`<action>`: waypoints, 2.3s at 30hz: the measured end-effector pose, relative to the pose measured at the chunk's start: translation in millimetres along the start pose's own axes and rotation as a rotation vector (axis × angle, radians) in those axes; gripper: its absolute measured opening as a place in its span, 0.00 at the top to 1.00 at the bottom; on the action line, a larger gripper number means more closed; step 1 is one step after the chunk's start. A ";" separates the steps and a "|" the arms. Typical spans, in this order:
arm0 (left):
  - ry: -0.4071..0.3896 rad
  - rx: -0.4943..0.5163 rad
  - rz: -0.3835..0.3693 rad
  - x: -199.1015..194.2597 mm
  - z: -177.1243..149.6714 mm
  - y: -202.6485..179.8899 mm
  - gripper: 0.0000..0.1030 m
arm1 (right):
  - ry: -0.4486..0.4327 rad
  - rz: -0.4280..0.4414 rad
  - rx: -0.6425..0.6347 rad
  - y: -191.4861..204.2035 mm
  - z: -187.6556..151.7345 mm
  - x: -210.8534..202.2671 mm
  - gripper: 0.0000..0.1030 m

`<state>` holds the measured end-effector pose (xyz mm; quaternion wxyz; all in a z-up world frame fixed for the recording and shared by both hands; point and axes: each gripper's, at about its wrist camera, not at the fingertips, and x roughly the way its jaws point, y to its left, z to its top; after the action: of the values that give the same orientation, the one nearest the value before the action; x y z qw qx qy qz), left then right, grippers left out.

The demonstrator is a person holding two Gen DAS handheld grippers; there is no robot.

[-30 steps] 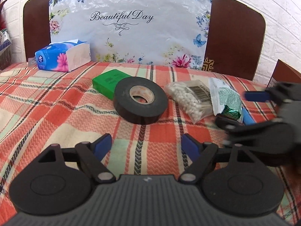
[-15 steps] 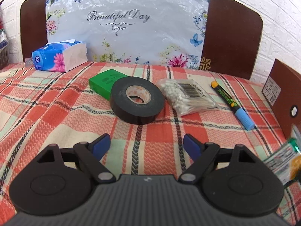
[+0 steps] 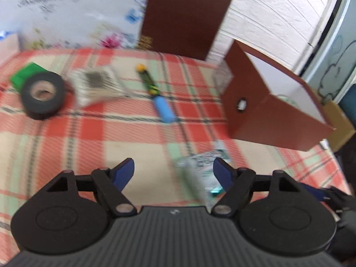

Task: Organize objects
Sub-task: 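Move the left gripper to the snack packet and grasp it, then drop the snack packet into the brown box with the left gripper, then move the right gripper to the cotton swab bag and grasp it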

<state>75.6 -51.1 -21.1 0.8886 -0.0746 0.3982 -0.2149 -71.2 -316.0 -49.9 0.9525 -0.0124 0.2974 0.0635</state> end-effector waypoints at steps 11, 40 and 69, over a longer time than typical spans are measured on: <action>0.133 0.053 -0.003 27.2 4.5 -31.6 0.71 | 0.009 0.116 -0.111 46.8 30.5 70.1 0.59; -0.125 0.324 -0.004 70.1 91.0 -168.6 0.52 | -0.355 -0.307 0.039 -58.7 56.3 29.5 0.37; -0.253 -0.109 0.490 -27.4 -31.4 138.3 0.32 | -0.035 0.175 -0.179 113.0 88.9 111.9 0.43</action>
<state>80.8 86.2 -65.6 0.9514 -0.0502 0.3012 0.0390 55.7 -185.7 -38.8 0.9435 -0.0701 0.2739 0.1729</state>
